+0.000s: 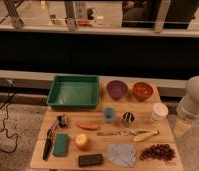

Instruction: Place grapes in paper cup

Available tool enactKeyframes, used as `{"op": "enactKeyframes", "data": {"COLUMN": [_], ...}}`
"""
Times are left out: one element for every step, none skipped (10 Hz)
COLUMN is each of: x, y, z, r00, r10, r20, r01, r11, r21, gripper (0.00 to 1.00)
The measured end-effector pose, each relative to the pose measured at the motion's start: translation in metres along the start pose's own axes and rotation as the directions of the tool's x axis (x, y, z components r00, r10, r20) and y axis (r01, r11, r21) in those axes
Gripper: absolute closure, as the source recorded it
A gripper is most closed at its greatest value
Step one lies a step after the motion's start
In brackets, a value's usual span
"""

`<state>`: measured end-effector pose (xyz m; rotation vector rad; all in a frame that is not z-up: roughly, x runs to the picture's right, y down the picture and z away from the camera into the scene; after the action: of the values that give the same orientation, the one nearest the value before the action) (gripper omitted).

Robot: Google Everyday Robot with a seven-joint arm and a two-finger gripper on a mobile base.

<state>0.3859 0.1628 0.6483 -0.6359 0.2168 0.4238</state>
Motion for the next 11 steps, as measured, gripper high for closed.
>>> {"op": "enactKeyframes", "data": {"x": [0.003, 0.003, 0.004, 0.008, 0.011, 0.013, 0.018, 0.022, 0.028, 0.031, 0.032], "y": [0.005, 0.01, 0.016, 0.022, 0.028, 0.034, 0.037, 0.04, 0.046, 0.05, 0.054], "z": [0.002, 0.005, 0.008, 0.01, 0.011, 0.014, 0.015, 0.017, 0.019, 0.019, 0.019], "r00": [1.0, 1.0, 1.0, 1.0, 1.0, 0.999, 0.999, 0.999, 0.998, 0.995, 0.99], "r10": [0.003, 0.002, 0.0, 0.0, -0.008, -0.025, -0.035, -0.044, -0.063, -0.095, -0.132], "r20": [-0.01, -0.015, -0.018, -0.025, -0.027, -0.024, -0.022, -0.019, -0.007, 0.02, 0.048], "r01": [-0.003, -0.002, -0.001, 0.0, 0.007, 0.024, 0.034, 0.043, 0.062, 0.096, 0.135], "r11": [1.0, 1.0, 1.0, 1.0, 0.999, 0.999, 0.998, 0.997, 0.996, 0.993, 0.99], "r21": [-0.003, -0.011, -0.02, -0.027, -0.034, -0.045, -0.051, -0.058, -0.069, -0.066, -0.048], "gripper": [0.2, 0.2, 0.2, 0.2, 0.2, 0.2, 0.2, 0.2, 0.2, 0.2, 0.2]}}
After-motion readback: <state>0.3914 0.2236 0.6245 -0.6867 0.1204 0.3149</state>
